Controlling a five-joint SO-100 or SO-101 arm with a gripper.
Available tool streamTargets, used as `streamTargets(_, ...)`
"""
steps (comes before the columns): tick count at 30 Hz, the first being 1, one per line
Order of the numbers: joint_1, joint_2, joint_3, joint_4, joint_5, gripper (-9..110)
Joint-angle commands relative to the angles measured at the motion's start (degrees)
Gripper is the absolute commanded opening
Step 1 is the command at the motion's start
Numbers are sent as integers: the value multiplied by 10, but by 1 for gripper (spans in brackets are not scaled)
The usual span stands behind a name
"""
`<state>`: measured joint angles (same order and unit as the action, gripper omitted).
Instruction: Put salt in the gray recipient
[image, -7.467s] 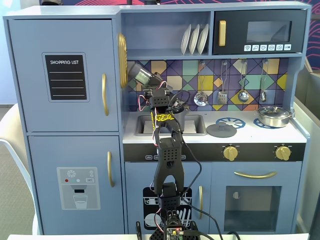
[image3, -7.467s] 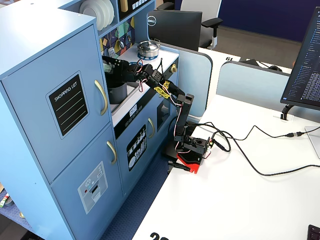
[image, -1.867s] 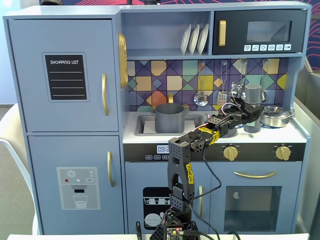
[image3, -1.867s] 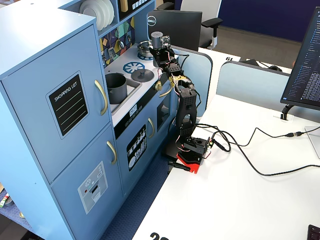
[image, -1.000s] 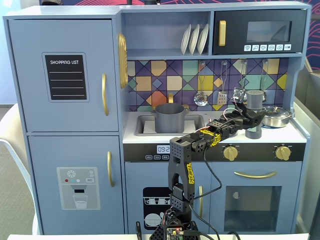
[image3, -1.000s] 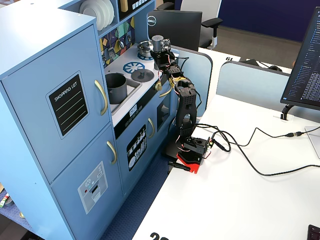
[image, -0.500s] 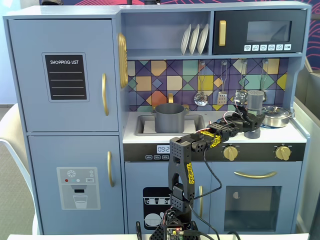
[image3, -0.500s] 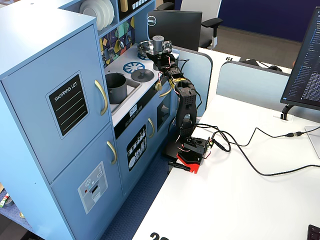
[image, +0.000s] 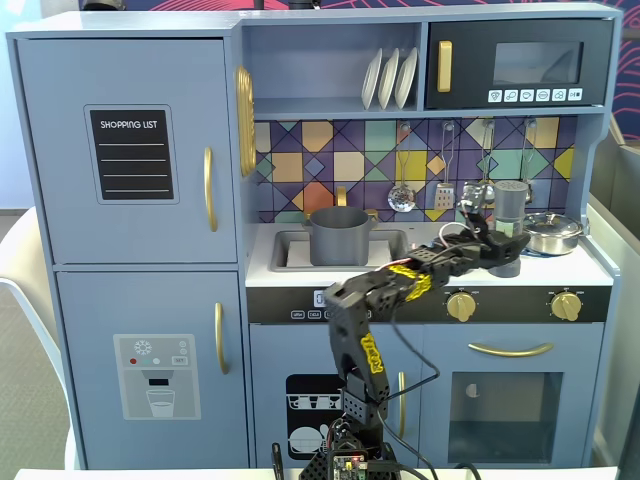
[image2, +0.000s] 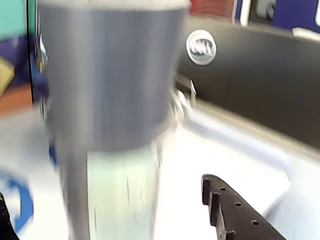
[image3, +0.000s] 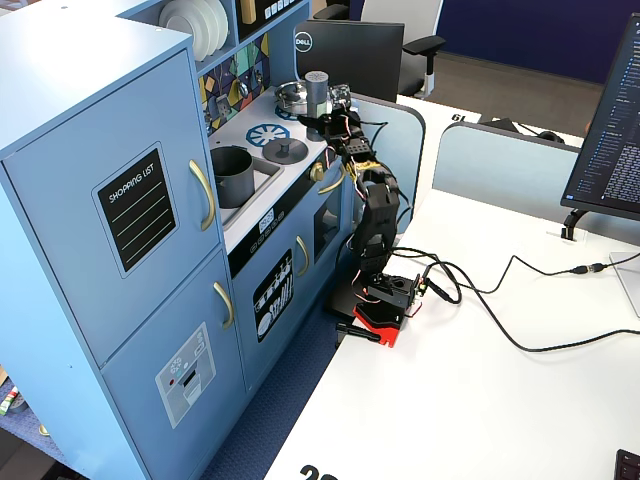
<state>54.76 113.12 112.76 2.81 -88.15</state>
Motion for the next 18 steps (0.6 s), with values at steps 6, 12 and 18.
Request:
streamTargets(6,-134,370,25,548,28,11)
streamTargets(12,-348,468,85,787,18,0)
streamTargets(18,-429,575,311,744,3,0)
